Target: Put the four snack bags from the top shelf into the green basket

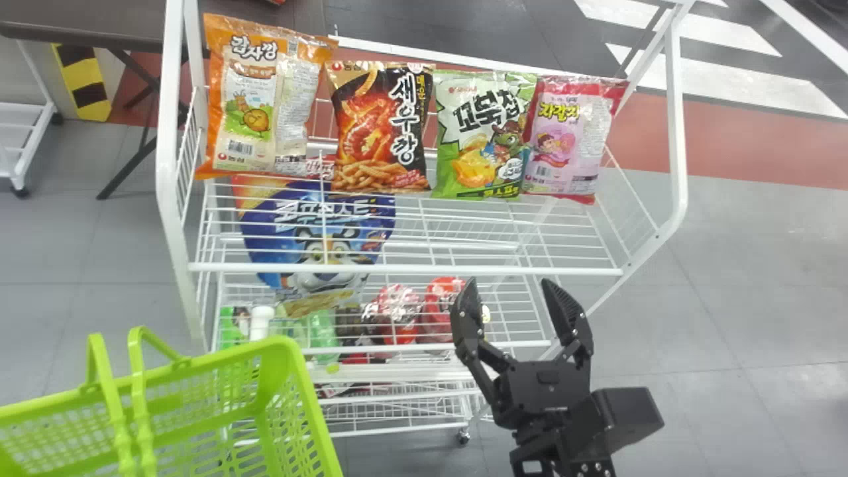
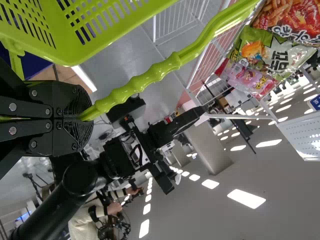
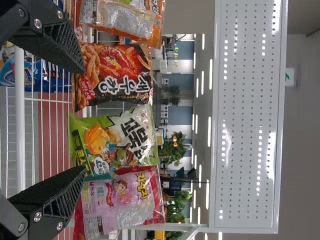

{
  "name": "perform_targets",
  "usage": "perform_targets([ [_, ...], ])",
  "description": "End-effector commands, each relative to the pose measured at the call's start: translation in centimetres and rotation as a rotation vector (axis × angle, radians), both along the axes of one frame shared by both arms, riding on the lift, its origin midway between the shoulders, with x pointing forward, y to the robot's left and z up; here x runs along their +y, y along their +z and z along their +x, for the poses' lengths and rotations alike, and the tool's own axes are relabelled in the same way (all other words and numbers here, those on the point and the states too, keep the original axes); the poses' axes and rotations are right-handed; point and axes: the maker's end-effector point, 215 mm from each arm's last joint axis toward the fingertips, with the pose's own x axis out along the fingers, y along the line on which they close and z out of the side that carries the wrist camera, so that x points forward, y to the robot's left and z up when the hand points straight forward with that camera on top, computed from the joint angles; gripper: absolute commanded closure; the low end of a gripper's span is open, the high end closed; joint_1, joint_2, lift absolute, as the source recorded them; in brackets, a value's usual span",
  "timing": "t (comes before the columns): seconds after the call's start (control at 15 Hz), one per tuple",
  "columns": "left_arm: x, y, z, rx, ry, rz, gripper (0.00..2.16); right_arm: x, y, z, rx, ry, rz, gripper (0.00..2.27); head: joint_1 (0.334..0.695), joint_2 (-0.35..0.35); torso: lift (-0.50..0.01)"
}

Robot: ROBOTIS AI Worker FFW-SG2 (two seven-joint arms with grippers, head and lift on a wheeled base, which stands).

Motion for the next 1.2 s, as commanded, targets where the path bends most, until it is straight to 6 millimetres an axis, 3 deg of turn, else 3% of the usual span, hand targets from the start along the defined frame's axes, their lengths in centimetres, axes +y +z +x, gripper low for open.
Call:
perform_targets([
  [0.0,0.1,0.2,0.6,-0.008,-0.003,-0.015,2.15,0.6,-0.6,0.8,0.023,0.008,-0.001,0.14,0.695,-0.253,-0.004],
  [0.53,-0.1,-0.6,0.9,0.022,0.005,-0.021,2.15,0.8,-1.5,2.0,0.040,0.010,0.002,0.13,0.695,-0.217,-0.004],
  [0.67,-0.5,-0.7,0.9,0.023,-0.001,-0.019,2.15,1.1,-1.9,4.0,0.071,0.016,0.003,0.13,0.695,-0.218,-0.004],
  [0.87,-0.9,-0.7,0.8,0.023,-0.012,-0.017,2.15,4.7,-2.2,8.5,0.133,0.074,0.016,0.13,0.695,-0.197,-0.004],
  [1.07,-1.0,-1.0,0.6,0.036,-0.011,-0.022,2.15,10.3,-2.1,12.7,0.174,0.169,-0.004,0.13,0.695,-0.133,-0.004],
  [1.13,-1.0,-1.0,0.4,0.036,-0.014,-0.021,2.15,12.3,-2.1,14.2,0.183,0.202,-0.010,0.13,0.695,-0.083,-0.004],
])
